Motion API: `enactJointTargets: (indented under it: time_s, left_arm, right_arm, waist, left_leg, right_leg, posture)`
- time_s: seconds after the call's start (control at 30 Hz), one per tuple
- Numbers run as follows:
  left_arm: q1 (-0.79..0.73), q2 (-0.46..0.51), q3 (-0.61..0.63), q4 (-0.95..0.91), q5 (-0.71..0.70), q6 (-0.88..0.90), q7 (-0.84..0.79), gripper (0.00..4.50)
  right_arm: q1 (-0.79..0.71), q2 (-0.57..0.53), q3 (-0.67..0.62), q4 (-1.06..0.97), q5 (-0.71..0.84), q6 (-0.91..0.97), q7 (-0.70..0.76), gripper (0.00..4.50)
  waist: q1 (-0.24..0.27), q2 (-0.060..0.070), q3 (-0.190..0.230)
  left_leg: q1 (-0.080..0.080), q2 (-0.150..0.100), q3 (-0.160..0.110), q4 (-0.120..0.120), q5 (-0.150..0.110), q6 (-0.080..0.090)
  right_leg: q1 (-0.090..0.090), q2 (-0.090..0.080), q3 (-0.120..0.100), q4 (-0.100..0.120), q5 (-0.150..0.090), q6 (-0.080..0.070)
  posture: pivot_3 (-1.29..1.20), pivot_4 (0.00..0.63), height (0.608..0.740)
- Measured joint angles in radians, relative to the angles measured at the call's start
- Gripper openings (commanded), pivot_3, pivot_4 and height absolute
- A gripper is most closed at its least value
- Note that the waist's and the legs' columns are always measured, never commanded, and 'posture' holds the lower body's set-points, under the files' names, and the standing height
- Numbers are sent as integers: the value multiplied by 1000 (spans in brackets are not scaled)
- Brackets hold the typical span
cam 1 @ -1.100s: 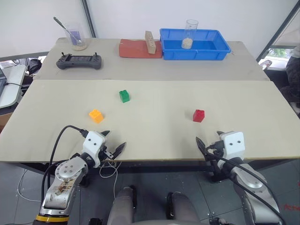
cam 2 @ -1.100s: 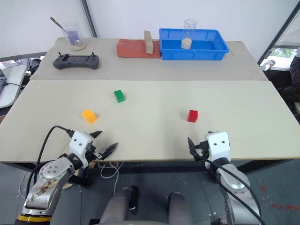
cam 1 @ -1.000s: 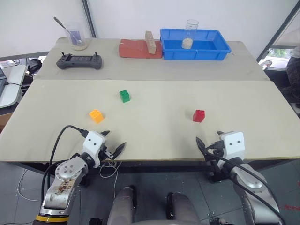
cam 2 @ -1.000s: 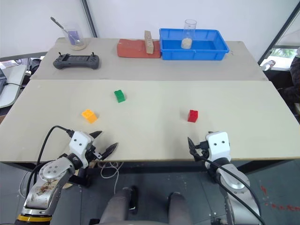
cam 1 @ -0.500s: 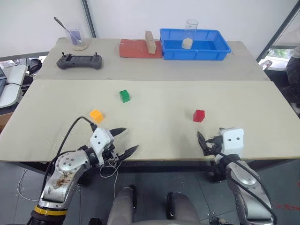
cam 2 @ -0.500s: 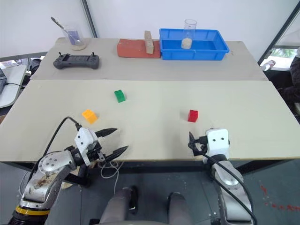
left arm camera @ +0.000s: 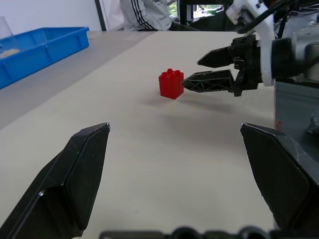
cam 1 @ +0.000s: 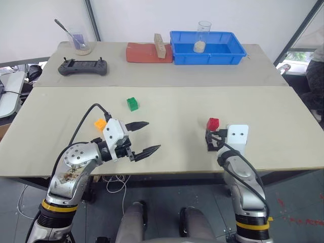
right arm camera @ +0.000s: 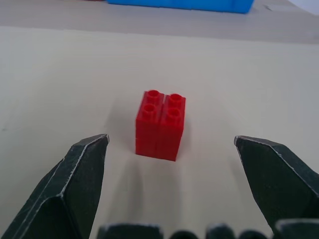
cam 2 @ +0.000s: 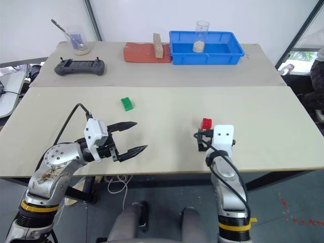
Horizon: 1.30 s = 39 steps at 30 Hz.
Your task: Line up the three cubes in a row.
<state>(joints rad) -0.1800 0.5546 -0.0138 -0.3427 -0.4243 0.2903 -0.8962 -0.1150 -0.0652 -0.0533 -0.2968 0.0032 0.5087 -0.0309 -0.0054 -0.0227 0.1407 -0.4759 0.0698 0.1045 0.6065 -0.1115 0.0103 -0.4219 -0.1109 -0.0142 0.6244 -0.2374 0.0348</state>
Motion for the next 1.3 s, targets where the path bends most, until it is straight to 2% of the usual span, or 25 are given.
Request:
enactJointTargets:
  time_s: [0.37,0.47,0.67,0.7,0.9,1.0,1.13,1.3]
  left_arm:
    - [-18,8,0,-18,-12,61,27,4500]
    - [-19,8,1,-23,-12,67,40,4500]
    - [-19,8,1,-35,-14,86,51,4500]
    - [-19,8,2,-35,-15,86,52,4500]
    - [-17,8,8,-45,-29,94,58,4500]
    - [6,14,20,-61,-39,103,63,4500]
    - [96,32,56,-80,-48,92,62,4500]
    - [285,21,87,-85,-37,25,72,4500]
  right_arm:
    - [-151,-2,-32,279,-9,-116,-46,4473]
    - [-171,-3,-44,316,-8,-147,-51,3766]
    - [-174,3,-37,342,-7,-192,-47,1613]
    - [-174,3,-35,345,-7,-198,-45,1411]
    - [-158,-22,-3,343,-10,-223,2,1412]
    - [-156,-109,28,308,26,-210,147,1412]
    - [-266,-253,103,298,149,-180,507,1412]
    - [-470,-324,195,501,216,-266,908,1412]
  waist:
    - [-9,0,0]
    - [-9,0,0]
    - [-10,0,0]
    - [-9,0,0]
    - [-9,0,0]
    - [-10,0,0]
    - [-25,0,0]
    - [-31,0,0]
  left_leg:
    - [0,0,0,0,0,0]
    - [0,0,0,1,0,0]
    - [0,0,0,1,0,0]
    - [0,0,0,1,0,0]
    - [0,0,0,1,0,0]
    - [0,0,0,1,0,0]
    - [2,1,0,1,0,0]
    - [3,2,-1,0,0,0]
  right_leg:
    - [0,0,0,2,1,1]
    - [0,1,0,3,1,1]
    - [0,1,0,3,1,1]
    - [0,1,0,3,1,1]
    - [0,0,0,3,1,1]
    - [0,0,1,3,0,0]
    - [0,2,2,3,0,0]
    - [0,3,1,4,-2,-3]
  posture:
    - [0,150,740]
    - [0,150,740]
    - [0,150,740]
    - [0,150,740]
    - [0,150,740]
    - [0,150,740]
    - [0,150,740]
    - [0,150,740]
